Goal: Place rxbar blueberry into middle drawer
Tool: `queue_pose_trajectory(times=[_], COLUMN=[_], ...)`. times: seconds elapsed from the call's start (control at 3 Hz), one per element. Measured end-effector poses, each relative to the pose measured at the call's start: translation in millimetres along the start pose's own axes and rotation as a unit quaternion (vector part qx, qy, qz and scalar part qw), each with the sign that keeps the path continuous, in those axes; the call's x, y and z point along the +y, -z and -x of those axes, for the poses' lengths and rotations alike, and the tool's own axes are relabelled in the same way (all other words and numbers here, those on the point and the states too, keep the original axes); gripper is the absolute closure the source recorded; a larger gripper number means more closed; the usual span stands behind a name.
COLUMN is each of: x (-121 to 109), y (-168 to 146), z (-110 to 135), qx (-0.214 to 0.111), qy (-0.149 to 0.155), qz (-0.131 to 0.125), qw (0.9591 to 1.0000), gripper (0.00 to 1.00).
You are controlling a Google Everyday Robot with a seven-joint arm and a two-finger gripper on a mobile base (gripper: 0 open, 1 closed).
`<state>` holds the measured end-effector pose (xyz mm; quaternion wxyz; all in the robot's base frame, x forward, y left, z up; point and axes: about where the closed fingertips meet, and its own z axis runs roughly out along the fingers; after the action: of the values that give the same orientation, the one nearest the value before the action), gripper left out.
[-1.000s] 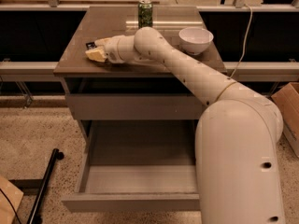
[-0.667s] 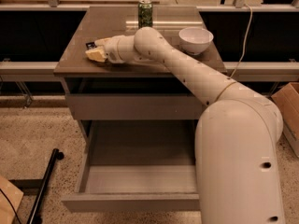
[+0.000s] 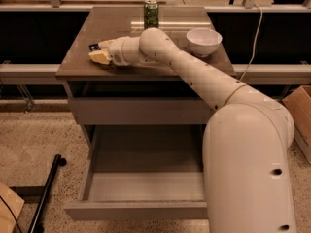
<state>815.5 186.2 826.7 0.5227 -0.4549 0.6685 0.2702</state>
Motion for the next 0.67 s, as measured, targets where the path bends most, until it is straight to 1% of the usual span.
queue_pose_trajectory(times=[0.67], x=[0.0], y=[0.1], z=[0.3], qx=[0.000], qy=[0.000], qz=[0.000], qw=[1.0000], gripper=[1.00])
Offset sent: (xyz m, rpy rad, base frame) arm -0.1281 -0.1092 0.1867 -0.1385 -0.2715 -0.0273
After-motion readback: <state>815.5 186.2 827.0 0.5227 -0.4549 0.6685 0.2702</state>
